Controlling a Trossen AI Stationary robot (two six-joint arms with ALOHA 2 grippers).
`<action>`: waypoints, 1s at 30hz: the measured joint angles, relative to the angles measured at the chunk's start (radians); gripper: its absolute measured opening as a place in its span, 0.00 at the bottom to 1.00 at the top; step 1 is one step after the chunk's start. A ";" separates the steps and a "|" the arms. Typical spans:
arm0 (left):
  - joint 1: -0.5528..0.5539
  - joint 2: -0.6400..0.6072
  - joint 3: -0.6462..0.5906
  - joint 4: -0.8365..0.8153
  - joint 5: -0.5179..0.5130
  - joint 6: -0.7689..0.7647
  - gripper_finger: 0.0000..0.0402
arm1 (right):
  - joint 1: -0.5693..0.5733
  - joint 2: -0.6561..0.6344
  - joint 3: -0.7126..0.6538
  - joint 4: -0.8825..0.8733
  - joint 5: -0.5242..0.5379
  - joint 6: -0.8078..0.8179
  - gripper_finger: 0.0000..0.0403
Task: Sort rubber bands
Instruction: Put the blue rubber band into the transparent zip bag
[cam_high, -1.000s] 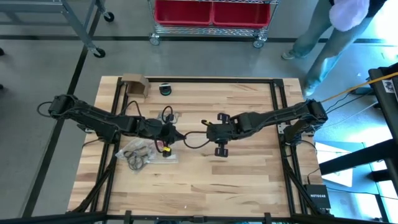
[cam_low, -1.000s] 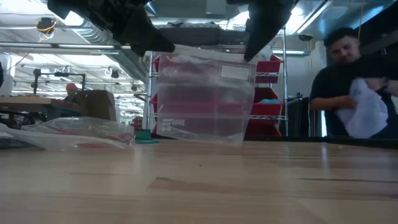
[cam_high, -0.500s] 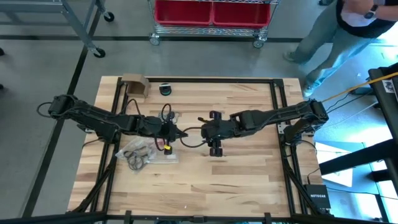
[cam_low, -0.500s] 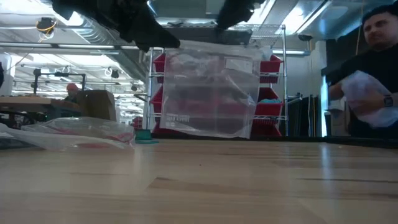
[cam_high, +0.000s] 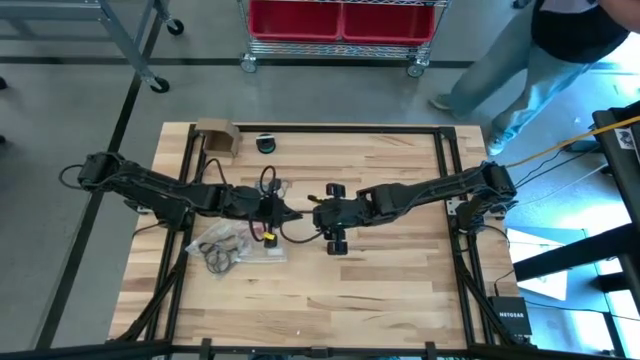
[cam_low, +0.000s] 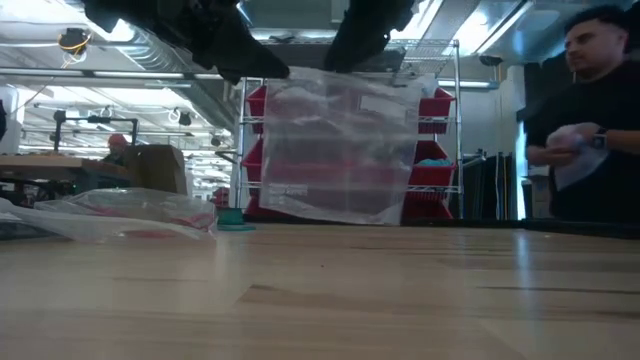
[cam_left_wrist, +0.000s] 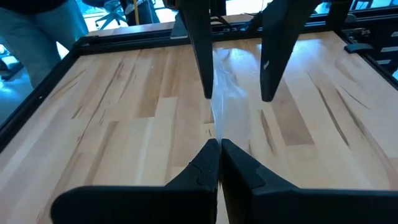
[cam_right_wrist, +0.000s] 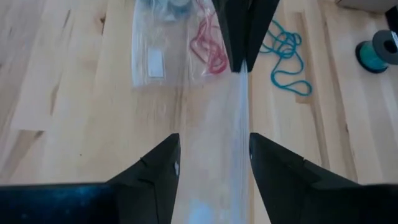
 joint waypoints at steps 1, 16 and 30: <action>0.000 0.000 0.000 -0.001 0.000 0.000 0.00 | 0.000 0.001 0.000 -0.001 0.000 0.000 0.45; 0.000 0.000 0.000 -0.002 0.000 -0.003 0.00 | 0.001 -0.002 0.000 -0.002 -0.054 0.057 0.45; 0.004 0.000 0.000 0.002 -0.002 -0.023 0.00 | 0.001 0.065 0.000 0.015 -0.074 0.169 0.45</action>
